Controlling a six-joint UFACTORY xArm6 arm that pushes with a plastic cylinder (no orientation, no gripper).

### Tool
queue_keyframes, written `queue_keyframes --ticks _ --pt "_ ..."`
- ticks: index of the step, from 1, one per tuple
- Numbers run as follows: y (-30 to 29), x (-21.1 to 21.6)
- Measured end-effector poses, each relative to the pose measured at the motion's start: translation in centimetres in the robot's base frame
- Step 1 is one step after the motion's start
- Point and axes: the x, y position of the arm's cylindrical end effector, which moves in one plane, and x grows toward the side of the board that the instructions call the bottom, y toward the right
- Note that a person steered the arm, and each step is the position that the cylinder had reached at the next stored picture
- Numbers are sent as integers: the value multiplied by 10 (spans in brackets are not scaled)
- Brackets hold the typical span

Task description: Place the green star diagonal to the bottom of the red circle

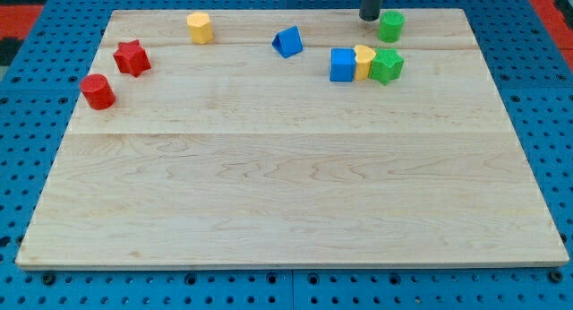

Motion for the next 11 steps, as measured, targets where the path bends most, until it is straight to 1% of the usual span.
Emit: queue_keyframes --ticks 1,3,4,5,6,7,8,9,10,11 --pt "16 34" --pt "0 133" --pt "-12 162" --pt "-31 182" --pt "34 174" --pt "80 172" --pt "83 197" --pt "43 216" --pt "-13 229" --pt "-115 233"
